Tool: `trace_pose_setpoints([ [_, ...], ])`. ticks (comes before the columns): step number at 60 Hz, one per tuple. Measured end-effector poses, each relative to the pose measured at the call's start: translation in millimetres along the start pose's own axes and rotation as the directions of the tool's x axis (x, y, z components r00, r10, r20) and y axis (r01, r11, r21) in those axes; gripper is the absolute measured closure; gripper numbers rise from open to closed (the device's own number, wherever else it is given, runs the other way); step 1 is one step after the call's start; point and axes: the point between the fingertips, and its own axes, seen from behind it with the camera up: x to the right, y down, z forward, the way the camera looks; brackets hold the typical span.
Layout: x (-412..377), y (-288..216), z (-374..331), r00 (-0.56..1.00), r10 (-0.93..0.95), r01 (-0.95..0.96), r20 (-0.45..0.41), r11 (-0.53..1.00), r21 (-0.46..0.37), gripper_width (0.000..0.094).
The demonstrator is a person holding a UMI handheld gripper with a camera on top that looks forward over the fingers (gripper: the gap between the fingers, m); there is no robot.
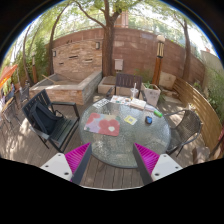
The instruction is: Arrange mouse
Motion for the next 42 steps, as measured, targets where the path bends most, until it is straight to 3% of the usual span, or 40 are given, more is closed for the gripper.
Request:
trace_pose_setpoints([
  [6, 8.7, 7.1, 3.5, 1.000, 0.013, -0.013, -0.010, 1.000, -0.019, 0.0087],
  [21, 100.4, 48.7, 91.3, 0.996, 0.066, -0.072, -0.065, 0.994, -0.088, 0.0086],
  [32, 187.8, 59.9, 189.5, 0.991, 0.072, -0.083, -0.109, 0.991, -0.100, 0.0086],
  [42, 255.1, 30.9, 309.8, 0.988, 0.094, -0.101, -0.121, 0.993, -0.054, 0.0087],
])
